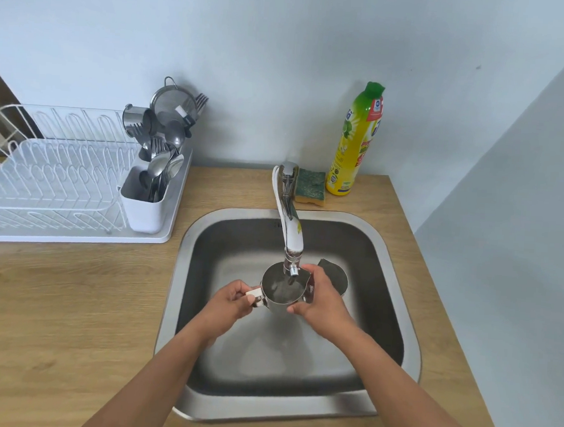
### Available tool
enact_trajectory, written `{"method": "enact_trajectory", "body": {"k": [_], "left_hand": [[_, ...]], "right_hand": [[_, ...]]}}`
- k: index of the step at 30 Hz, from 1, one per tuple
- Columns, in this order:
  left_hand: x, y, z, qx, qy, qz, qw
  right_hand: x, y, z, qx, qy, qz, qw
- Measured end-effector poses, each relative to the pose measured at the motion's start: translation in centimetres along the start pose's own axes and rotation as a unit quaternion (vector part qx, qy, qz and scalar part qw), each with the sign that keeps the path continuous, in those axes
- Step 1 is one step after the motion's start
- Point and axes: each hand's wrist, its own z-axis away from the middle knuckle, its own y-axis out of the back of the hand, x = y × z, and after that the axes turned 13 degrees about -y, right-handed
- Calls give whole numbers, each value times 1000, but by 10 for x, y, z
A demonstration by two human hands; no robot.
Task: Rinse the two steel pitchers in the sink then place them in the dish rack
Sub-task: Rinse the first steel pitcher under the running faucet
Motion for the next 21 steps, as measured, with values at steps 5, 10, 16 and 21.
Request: {"method": "enact_trajectory", "body": {"k": [5, 10, 16, 21], "left_hand": [[-2, -3, 1, -17, 10, -7, 1000], [-1, 0, 1, -1, 8, -9, 1000], [-1, -3, 2, -4, 16, -33, 999], [5, 0, -1, 27, -10, -78, 997]], "right_hand": [[5, 5, 0, -2, -3, -14, 1000], [6, -1, 1, -10, 1, -12, 1000], [11, 1, 1, 0, -10, -44, 999], [16, -3, -5, -37, -33, -99, 994]]}}
